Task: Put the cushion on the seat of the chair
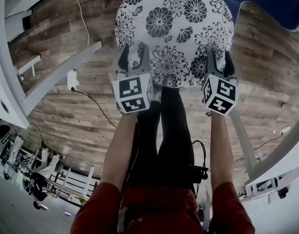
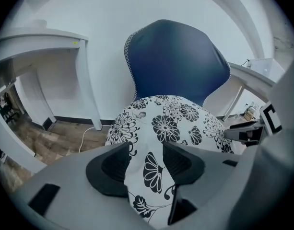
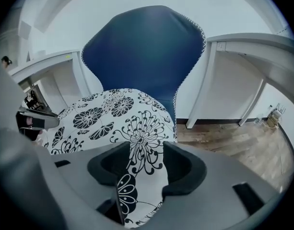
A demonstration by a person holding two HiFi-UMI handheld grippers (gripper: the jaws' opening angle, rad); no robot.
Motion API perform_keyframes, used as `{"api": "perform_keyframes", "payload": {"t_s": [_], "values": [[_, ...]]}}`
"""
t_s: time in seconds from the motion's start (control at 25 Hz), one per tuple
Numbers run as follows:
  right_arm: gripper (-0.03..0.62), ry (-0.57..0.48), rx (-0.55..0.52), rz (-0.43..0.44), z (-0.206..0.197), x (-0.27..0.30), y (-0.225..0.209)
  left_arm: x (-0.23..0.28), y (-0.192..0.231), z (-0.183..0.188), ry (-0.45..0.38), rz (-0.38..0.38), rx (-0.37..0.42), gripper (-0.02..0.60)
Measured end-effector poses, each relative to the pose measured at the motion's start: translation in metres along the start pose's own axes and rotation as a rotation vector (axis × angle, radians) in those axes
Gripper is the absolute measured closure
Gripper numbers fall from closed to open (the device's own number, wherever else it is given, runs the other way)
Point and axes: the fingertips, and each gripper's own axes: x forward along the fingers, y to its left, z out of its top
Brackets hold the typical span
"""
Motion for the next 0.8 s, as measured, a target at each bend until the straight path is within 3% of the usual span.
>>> {"api": "perform_keyframes", "payload": {"t_s": [0.4, 0.8], "values": [[0.381, -0.09, 0.001, 0.022, 0.041, -0.029, 0.018, -0.027, -0.017, 0.044, -0.082, -0.03, 0.044, 0.371], [0.381, -0.233, 0.022, 0.031, 0.106, -0.11, 0.031, -0.108, -0.039, 0.114, -0.231, -0.068, 0.082, 0.371]]}}
